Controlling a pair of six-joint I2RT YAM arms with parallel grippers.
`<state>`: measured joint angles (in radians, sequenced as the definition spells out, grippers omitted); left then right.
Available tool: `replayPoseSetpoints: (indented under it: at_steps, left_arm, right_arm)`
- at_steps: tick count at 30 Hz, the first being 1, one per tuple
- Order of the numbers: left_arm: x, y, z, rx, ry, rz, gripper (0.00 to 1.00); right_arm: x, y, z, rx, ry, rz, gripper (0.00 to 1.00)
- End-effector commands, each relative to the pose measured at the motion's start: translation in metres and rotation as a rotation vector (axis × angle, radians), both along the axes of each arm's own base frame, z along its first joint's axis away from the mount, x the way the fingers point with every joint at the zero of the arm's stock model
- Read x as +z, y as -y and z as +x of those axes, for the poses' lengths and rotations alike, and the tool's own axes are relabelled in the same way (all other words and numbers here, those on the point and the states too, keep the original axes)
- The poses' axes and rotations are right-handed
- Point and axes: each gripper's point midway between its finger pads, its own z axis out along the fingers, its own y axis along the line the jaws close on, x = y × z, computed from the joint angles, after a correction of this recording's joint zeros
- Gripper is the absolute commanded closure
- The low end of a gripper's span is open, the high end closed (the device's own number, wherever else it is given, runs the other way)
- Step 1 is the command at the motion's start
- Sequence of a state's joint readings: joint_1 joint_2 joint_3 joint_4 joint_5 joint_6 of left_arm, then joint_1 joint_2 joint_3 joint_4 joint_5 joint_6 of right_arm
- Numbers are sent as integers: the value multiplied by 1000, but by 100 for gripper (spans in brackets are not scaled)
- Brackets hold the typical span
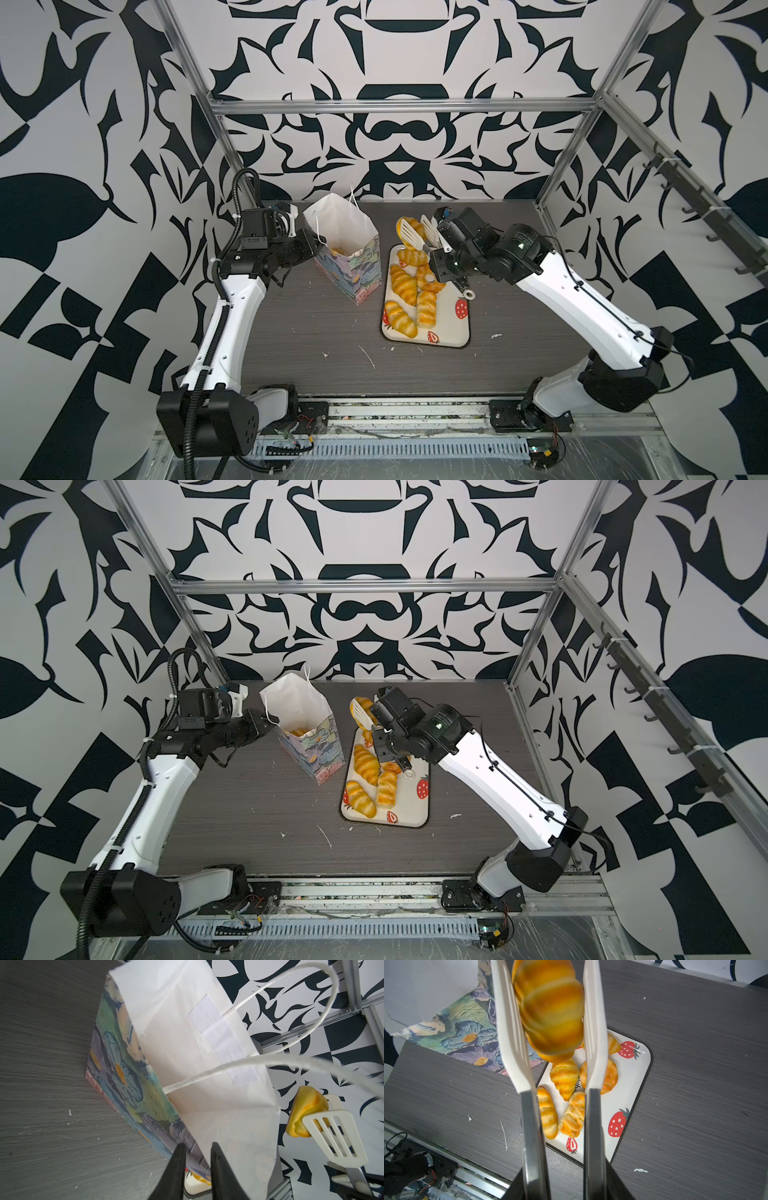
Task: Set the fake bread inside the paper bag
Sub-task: 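Squeeze the tongs on the striped roll and lift it toward the bag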
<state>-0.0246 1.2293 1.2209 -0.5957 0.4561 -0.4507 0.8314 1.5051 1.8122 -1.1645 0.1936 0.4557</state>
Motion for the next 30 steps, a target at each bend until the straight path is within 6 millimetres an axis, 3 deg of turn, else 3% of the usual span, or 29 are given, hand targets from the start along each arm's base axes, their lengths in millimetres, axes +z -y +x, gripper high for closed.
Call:
replayPoseSetpoints:
  at_steps: [1, 18, 30]
  left_arm:
    - [11, 1, -4, -7, 23, 8, 75]
    - [9, 1, -4, -5, 20, 7, 75]
    - [9, 1, -6, -7, 17, 8, 75]
  right_arm:
    - [29, -11, 3, 36, 62, 83, 56]
    - [63, -68, 12, 149, 122, 148, 56]
    - [71, -112, 12, 228, 137, 150, 56]
